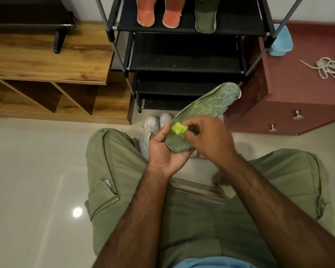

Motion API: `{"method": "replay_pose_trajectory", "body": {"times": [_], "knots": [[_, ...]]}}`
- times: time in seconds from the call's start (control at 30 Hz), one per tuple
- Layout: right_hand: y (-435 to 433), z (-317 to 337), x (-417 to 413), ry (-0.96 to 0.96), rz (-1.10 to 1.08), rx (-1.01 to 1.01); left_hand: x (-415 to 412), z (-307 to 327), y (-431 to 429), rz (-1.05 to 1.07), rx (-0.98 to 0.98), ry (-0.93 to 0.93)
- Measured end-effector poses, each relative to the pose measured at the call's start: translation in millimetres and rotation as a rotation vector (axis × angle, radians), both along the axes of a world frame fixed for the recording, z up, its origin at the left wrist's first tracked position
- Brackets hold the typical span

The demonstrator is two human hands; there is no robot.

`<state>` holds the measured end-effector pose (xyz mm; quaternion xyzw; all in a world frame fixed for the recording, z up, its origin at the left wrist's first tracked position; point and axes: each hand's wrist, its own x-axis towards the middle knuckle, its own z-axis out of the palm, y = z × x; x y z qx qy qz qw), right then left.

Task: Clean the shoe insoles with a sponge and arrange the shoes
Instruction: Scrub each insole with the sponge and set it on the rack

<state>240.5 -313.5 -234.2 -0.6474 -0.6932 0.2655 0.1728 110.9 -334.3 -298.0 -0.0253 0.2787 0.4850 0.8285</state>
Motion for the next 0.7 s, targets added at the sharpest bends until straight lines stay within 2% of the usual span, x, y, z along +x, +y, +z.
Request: {"method": "replay_pose_trajectory", "body": {"times": [0.07, 0.23, 0.37, 0.43, 0.53, 0.63, 0.7], "knots": [[7, -2, 4, -0.010, -0.111, 0.065, 2, 3, 0, 0.000, 0.025, -0.011], [-11, -2, -6, 0.018, 0.136, -0.034, -2, 0, -2, -0.034, -0.019, 0.012], [-1, -1, 1, 0.018, -0.076, 0.039, 1, 5, -1, -0.013, 0.016, 0.014], [-1, -1, 0, 0.010, -0.041, 0.004, 1, 5, 0, -0.013, 0.000, 0.016], [-10, -2, -3, 0.156, 0.017, -0.077, -1, 2, 1, -0.009, -0.022, 0.002], [-9, 4, 1, 0.485, -0.128, -0.149, -2, 2, 2, 0.000, 0.001, 0.004], [-8, 6, 4, 0.434, -0.078, -0.152, -2, 1, 2, -0.018, 0.017, 0.006]]}}
